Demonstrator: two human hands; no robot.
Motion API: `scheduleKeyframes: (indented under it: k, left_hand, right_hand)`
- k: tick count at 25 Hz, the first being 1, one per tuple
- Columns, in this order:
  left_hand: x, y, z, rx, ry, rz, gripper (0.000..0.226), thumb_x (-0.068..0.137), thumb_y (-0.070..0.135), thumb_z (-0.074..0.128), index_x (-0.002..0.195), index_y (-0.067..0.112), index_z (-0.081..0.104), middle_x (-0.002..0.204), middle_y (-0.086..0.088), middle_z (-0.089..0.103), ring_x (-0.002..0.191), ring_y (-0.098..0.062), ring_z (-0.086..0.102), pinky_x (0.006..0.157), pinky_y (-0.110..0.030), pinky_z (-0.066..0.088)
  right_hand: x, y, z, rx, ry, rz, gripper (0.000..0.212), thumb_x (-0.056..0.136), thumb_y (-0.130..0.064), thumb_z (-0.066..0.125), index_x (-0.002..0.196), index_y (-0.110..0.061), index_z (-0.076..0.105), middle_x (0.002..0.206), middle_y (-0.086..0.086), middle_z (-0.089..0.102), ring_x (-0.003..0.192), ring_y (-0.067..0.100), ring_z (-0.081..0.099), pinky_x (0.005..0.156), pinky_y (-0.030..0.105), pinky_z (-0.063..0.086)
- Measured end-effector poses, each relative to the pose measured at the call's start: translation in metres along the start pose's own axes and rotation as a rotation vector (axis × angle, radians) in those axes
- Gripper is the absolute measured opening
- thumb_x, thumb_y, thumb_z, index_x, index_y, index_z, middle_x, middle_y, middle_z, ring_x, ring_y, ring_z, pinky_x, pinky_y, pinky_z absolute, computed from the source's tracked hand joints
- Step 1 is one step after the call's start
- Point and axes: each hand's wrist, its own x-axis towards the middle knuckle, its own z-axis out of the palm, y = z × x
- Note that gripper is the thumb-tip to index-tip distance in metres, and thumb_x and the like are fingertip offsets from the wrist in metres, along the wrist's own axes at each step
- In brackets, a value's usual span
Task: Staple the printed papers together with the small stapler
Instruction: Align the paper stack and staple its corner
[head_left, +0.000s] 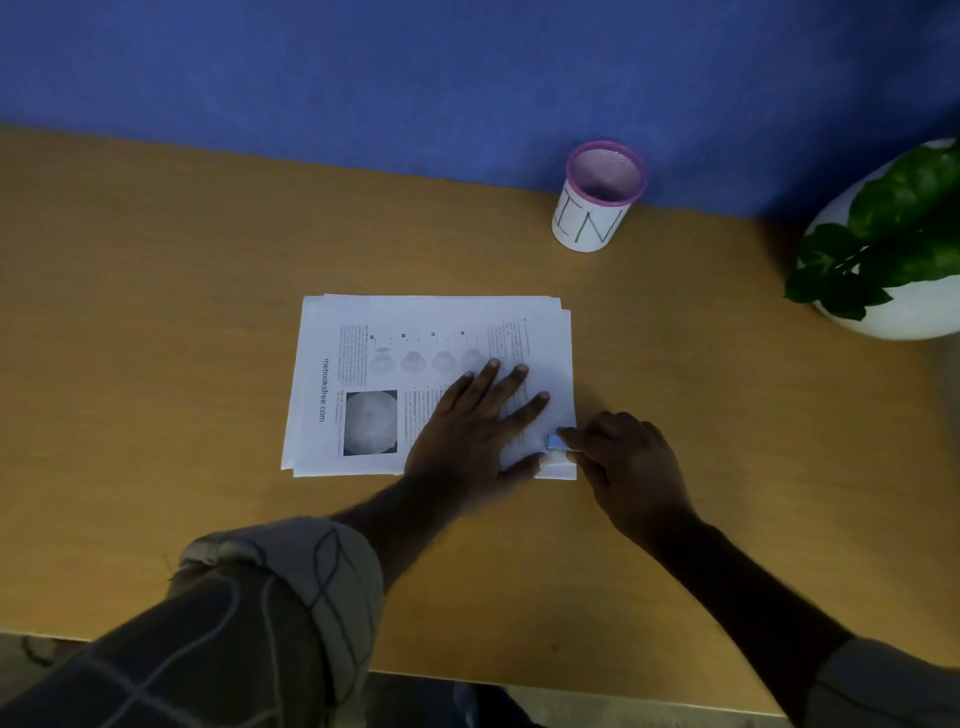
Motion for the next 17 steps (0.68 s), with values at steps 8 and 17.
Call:
scheduleKeyframes:
  k: [8, 17]
  left_hand:
    - [0.001, 0.003, 0.001, 0.002, 0.035, 0.002, 0.068, 0.094, 0.067, 0.036, 0.153, 0.034, 0.034, 0.166, -0.007, 0.028, 0.153, -0.036, 0.023, 0.122, -0.055, 0.023]
    - [0.001, 0.005, -0.002, 0.025, 0.027, 0.004, 0.065, 0.095, 0.068, 0.031, 0.152, 0.038, 0.034, 0.167, -0.007, 0.023, 0.154, -0.037, 0.019, 0.122, -0.054, 0.02]
  right_hand:
    - [0.001, 0.002, -0.001, -0.011, -0.018, -0.037, 0.034, 0.072, -0.006, 0.083, 0.104, -0.011, 0.075, 0.08, 0.007, 0.069, 0.071, 0.024, 0.066, 0.068, 0.027, 0.039]
    - [-0.001, 0.006, 0.006, -0.01, -0.003, -0.065, 0.033, 0.074, -0.009, 0.082, 0.107, -0.01, 0.073, 0.083, 0.009, 0.07, 0.069, 0.022, 0.064, 0.065, 0.027, 0.041]
